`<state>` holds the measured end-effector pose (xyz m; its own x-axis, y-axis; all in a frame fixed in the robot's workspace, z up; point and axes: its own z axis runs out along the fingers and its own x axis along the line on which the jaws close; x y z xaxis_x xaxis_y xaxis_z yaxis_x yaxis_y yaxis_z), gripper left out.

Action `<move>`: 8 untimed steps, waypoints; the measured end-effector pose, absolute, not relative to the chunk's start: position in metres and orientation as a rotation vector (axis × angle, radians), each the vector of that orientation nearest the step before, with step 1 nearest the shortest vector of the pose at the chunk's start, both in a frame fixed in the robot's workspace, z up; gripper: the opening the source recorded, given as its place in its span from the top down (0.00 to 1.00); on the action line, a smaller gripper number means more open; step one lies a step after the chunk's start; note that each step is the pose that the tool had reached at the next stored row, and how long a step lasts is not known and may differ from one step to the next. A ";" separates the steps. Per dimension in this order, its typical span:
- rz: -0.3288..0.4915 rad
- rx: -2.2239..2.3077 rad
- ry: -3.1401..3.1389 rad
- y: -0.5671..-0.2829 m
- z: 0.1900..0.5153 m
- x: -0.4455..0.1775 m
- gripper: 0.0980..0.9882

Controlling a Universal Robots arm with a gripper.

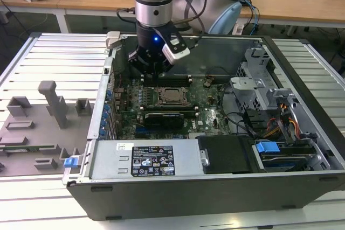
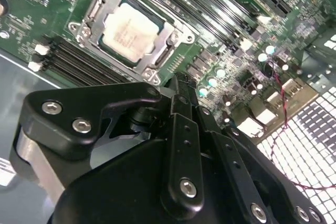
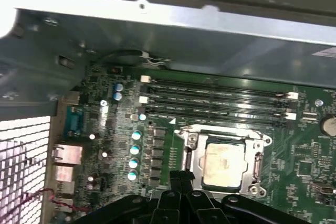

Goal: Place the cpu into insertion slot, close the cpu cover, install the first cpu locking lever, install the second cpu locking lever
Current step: 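Install the first cpu locking lever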

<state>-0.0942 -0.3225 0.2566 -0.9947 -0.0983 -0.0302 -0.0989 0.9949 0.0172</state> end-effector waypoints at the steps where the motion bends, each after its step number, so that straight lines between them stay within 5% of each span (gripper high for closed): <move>1: 0.041 -0.153 3.106 -0.323 0.257 -0.096 0.99; 8: 0.100 -0.152 3.094 -0.323 0.256 -0.105 0.99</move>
<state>-0.1049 -0.3225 0.2564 -0.9943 -0.0967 -0.0457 -0.0995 0.9931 0.0625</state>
